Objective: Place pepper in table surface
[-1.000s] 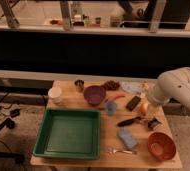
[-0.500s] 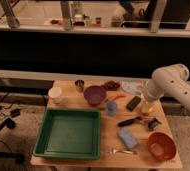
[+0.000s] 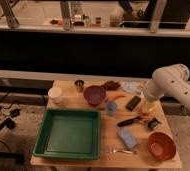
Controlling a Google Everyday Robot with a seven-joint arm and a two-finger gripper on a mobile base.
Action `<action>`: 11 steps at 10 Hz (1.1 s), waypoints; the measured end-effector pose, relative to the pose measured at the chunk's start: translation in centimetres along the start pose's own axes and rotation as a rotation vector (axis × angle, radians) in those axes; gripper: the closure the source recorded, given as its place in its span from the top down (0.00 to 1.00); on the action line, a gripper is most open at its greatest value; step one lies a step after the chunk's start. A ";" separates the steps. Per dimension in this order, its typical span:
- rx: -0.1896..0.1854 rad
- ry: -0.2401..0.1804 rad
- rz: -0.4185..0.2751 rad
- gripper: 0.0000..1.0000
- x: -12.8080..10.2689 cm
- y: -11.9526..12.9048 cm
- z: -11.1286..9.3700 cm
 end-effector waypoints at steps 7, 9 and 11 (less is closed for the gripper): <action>0.033 -0.074 -0.106 0.80 -3.1 -4.4 4.1; 0.036 -0.105 -0.144 0.80 -3.5 -5.0 5.0; 0.039 -0.139 -0.173 0.80 -3.0 -5.5 6.2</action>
